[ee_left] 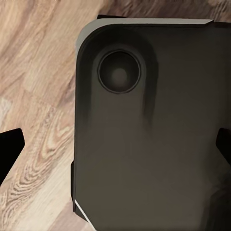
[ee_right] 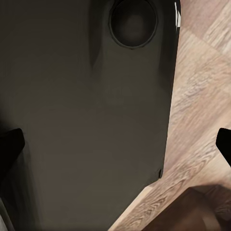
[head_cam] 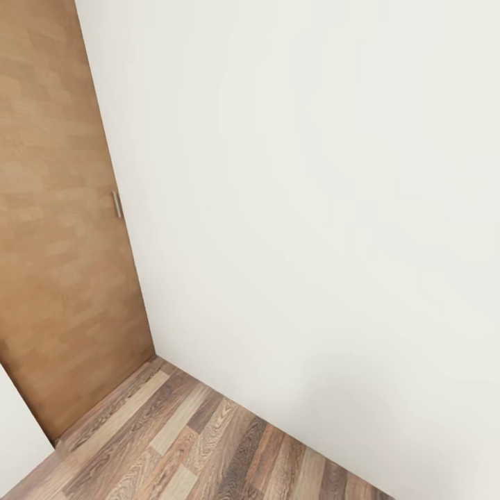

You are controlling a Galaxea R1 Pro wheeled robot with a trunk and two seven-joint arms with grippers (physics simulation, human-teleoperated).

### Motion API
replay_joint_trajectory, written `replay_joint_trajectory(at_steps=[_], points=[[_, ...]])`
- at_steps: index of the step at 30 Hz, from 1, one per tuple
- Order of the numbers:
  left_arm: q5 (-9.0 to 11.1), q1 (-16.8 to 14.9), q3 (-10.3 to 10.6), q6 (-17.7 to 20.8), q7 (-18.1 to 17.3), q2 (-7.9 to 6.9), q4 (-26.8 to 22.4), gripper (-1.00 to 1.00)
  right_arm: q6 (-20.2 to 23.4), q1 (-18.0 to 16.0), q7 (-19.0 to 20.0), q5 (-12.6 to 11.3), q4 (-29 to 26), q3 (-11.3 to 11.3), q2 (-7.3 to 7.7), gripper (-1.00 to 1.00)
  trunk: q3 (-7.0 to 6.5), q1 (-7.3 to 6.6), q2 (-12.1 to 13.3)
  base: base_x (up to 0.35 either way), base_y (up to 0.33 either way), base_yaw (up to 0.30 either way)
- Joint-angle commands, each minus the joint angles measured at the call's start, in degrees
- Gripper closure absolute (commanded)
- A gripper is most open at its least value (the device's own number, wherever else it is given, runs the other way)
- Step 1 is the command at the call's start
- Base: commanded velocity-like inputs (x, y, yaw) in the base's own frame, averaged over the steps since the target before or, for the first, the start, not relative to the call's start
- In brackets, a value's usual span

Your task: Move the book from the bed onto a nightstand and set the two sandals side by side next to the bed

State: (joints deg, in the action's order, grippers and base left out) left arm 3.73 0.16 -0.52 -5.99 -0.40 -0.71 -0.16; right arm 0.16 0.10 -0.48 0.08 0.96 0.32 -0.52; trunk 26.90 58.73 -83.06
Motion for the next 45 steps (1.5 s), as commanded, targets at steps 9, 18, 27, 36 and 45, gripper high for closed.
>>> replay_joint_trajectory(at_steps=[9,18,27,36,45], points=[[0.37,0.01,0.02,-0.35,-0.04,0.02,0.02,-1.00,0.02,-0.01,-0.05,0.01,0.00,0.00,-0.01,-1.00,0.03,0.00,-0.02,0.000,0.000,-0.065],[0.33,0.01,0.07,-0.83,-0.04,0.08,0.06,-1.00,0.02,-0.01,-0.05,0.01,0.00,-0.02,-0.01,-1.00,0.03,0.00,-0.02,0.000,0.000,-0.067],[0.32,0.01,0.08,-1.00,-0.04,0.09,0.05,-1.00,0.02,-0.01,-0.05,0.01,0.00,-0.02,-0.01,-1.00,0.03,0.00,-0.02,0.000,0.000,-0.068],[0.32,0.01,0.08,-1.03,-0.04,0.13,0.06,-1.00,0.02,-0.01,-0.05,0.01,0.00,-0.02,-0.01,-1.00,0.03,0.00,-0.02,0.000,0.000,-0.068],[0.32,0.01,0.08,-1.04,-0.04,0.17,0.07,-1.00,0.02,-0.01,-0.05,0.01,0.00,0.02,-0.01,-1.00,0.03,0.00,-0.02,0.000,0.000,-0.068]])
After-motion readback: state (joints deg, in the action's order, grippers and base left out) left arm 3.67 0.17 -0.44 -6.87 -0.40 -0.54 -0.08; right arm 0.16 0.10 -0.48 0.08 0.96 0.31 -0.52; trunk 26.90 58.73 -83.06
